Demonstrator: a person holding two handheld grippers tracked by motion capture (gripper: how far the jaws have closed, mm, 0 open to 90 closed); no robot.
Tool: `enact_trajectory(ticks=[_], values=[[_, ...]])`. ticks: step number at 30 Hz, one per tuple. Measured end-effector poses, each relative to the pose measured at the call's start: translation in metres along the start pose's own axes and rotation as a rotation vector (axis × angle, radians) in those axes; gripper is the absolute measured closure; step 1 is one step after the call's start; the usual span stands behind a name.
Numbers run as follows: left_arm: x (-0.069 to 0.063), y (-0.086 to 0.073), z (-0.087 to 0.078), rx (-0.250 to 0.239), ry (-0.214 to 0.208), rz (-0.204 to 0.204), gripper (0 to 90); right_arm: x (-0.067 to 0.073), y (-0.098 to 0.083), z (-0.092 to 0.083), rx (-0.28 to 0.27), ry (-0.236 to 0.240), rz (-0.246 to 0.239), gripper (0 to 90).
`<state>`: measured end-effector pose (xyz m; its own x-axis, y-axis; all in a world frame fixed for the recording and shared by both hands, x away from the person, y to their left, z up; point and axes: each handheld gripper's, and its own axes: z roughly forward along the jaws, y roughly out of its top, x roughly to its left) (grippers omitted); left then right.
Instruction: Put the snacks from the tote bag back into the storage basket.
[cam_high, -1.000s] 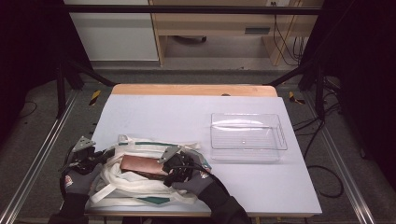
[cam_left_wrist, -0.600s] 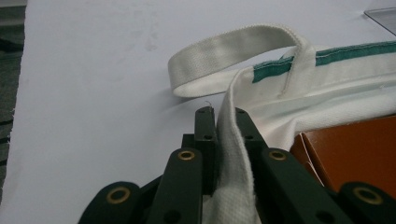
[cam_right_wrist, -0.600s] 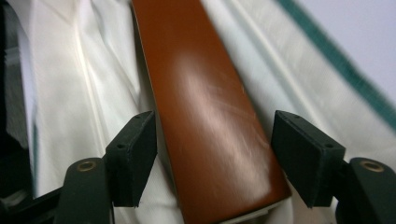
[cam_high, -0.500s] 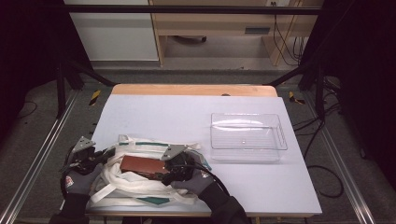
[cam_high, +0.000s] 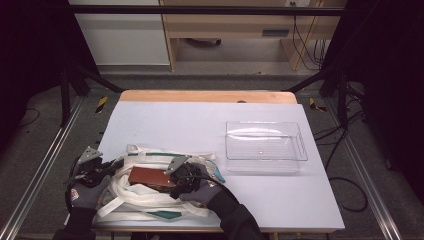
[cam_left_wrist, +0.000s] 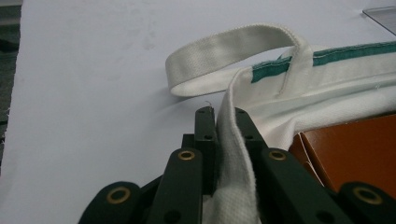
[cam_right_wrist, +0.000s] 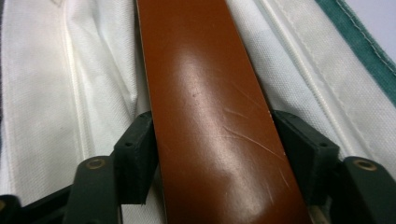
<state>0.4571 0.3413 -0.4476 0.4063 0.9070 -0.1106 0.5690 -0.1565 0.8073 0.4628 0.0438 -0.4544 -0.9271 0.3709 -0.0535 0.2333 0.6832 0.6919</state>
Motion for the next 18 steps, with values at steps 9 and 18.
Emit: enact_trajectory(ticks=[9, 18], values=[[0.001, 0.0, -0.001, -0.004, 0.005, 0.002, 82.0, 0.001, 0.004, -0.005, 0.025, 0.013, -0.054, 41.0], [0.002, -0.001, -0.001, -0.012, 0.013, -0.006, 78.4, -0.002, 0.01, -0.028, -0.052, 0.048, -0.044, 42.0]])
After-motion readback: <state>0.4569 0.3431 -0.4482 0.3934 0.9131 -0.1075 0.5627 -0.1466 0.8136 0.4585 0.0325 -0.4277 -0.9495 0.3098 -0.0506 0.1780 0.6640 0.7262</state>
